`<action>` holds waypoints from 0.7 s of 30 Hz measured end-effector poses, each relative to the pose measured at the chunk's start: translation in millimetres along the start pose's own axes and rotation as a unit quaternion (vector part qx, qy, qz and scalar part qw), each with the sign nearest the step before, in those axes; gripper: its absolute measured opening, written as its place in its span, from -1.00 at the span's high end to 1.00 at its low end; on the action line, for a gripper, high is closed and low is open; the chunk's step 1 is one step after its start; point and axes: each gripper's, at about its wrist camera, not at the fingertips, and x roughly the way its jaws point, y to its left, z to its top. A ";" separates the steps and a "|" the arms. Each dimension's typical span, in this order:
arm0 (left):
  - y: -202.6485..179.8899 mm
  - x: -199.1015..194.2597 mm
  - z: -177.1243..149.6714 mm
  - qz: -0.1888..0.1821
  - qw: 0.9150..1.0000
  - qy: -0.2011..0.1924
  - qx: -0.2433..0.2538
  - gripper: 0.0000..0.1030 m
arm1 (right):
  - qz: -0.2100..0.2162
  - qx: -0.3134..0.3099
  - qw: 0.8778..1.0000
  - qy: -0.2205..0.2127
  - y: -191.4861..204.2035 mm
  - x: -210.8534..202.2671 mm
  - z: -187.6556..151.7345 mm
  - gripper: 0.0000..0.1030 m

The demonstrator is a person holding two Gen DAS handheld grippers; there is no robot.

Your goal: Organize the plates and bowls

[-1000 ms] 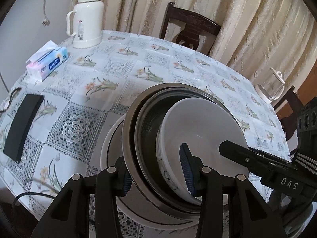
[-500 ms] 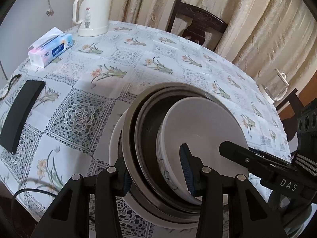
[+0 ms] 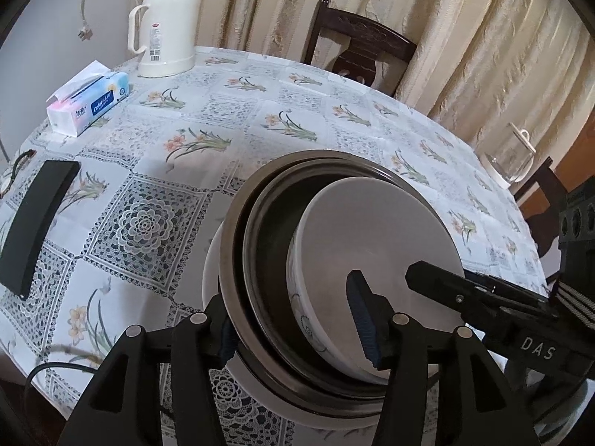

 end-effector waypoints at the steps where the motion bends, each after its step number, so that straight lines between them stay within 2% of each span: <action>1: 0.9 -0.3 0.1 0.001 1.000 -0.002 -0.002 -0.06 | -0.001 -0.001 1.000 0.000 0.4 -0.4 -0.4 0.15; 13: -4.3 2.1 -2.7 0.015 1.000 -0.024 0.012 -0.06 | -0.009 -0.007 1.000 -0.006 2.0 -2.5 -3.4 0.12; 21: -1.8 2.7 -0.8 0.013 0.999 -0.032 0.002 -0.06 | -0.001 0.004 1.000 -0.022 -0.2 -7.7 -6.2 0.05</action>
